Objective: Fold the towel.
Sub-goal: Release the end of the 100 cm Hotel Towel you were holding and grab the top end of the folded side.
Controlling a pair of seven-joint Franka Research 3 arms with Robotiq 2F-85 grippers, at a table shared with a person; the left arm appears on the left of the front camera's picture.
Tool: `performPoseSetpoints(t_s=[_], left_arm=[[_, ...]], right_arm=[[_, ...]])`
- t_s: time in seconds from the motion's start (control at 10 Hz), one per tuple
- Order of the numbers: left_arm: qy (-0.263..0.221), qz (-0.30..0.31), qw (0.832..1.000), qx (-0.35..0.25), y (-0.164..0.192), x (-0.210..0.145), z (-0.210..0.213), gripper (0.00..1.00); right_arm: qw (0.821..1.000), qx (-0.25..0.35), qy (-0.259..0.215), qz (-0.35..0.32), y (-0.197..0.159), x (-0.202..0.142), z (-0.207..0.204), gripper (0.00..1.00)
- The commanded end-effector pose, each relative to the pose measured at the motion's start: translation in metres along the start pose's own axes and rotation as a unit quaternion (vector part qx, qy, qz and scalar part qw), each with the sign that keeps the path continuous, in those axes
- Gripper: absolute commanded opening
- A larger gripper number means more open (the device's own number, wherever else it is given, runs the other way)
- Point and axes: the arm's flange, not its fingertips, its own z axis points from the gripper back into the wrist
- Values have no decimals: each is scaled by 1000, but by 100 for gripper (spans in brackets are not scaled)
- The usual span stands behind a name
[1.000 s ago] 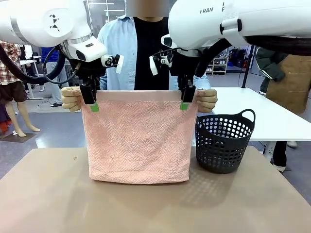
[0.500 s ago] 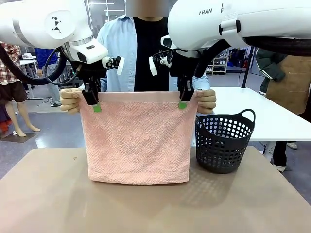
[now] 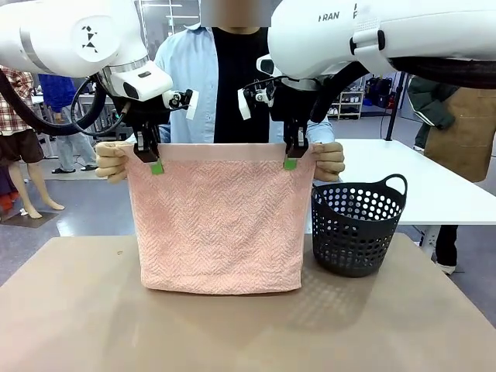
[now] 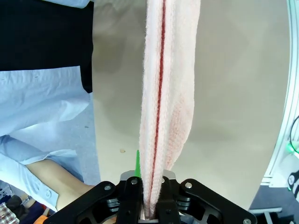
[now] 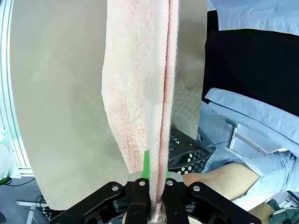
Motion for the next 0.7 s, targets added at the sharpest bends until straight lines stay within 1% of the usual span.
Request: performPoseSetpoints(t_s=[0.0,0.2,0.3,0.4,0.6], left_arm=[[-12,-6,1000,1,-3,-5,3,0],[-16,-2,1000,4,-7,-8,7,0],[-22,-17,1000,-10,-11,-8,8,0],[-1,1,1000,2,-1,-1,3,0],[-1,1,1000,2,-1,-1,3,0]], right_arm=[[1000,0,-13,-11,-1,-1,3,0],[1000,0,-23,-16,0,-4,2,0],[999,3,-29,-23,2,-6,1,0],[1000,3,-8,-5,-1,-1,0,0],[1000,3,-8,-5,-1,-1,0,0]])
